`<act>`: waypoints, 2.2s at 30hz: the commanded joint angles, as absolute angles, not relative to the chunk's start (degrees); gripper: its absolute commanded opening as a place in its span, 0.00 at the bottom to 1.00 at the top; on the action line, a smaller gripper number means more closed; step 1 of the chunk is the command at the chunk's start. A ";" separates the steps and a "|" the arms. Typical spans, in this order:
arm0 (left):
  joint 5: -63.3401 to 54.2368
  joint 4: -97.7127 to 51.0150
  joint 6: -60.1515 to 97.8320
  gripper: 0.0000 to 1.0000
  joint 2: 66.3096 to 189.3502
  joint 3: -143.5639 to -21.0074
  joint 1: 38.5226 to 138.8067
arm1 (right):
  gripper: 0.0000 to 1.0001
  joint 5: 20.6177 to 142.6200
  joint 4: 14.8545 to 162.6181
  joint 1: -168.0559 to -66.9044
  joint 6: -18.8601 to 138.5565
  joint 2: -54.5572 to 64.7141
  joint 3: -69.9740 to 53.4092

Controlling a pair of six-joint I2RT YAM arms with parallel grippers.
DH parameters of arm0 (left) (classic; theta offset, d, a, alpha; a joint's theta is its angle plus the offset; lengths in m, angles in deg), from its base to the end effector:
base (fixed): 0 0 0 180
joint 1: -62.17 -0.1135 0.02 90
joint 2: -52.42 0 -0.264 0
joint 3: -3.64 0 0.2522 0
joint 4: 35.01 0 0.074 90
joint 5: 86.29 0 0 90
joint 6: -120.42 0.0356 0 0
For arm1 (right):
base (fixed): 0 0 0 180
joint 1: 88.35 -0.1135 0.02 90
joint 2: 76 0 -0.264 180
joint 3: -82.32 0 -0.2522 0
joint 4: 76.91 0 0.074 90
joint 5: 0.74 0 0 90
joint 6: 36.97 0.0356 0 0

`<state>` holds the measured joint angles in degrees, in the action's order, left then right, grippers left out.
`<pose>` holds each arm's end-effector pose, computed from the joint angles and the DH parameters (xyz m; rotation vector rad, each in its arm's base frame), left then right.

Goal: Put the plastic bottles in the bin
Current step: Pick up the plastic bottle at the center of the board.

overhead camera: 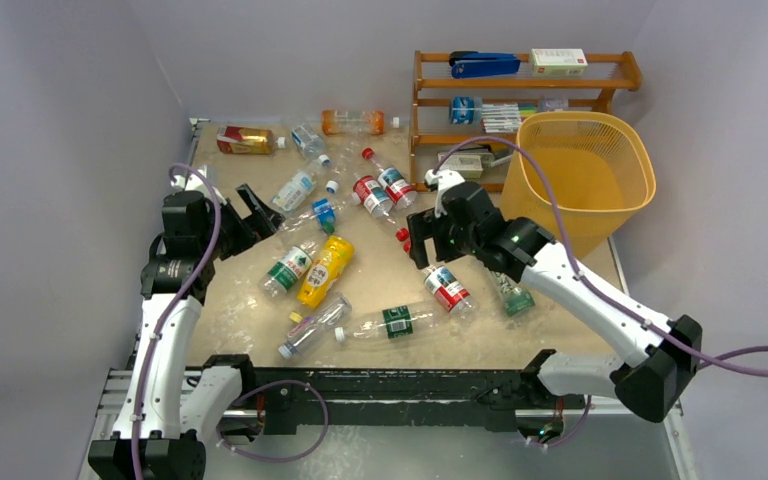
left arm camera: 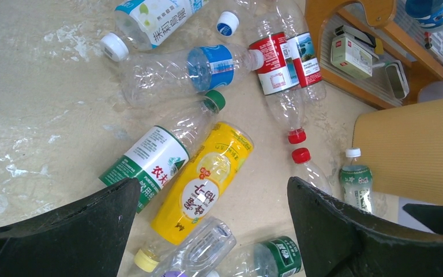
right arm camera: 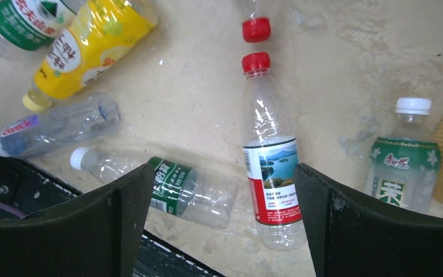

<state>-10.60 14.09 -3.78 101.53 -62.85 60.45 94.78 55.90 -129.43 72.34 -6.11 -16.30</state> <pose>0.1803 -0.0034 0.3314 -0.5220 2.1003 -0.5968 0.2022 0.1717 0.3478 -0.3674 2.2026 0.4828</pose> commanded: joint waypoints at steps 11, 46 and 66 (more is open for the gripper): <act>-11.52 13.29 -1.36 0.99 100.97 -62.44 60.71 | 0.90 97.08 68.36 -131.43 75.87 0.52 -27.58; -13.22 12.29 -1.91 0.99 100.17 -60.33 60.76 | 0.52 99.22 67.77 -131.07 75.15 5.60 -24.23; -14.28 12.51 -2.10 0.99 99.34 -59.68 60.76 | 0.50 102.62 51.67 -111.86 66.15 -2.23 13.67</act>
<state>-13.39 14.76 -2.86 100.39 -59.87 60.45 101.84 54.22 -115.66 69.57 -2.49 5.95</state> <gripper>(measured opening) 0.995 0.579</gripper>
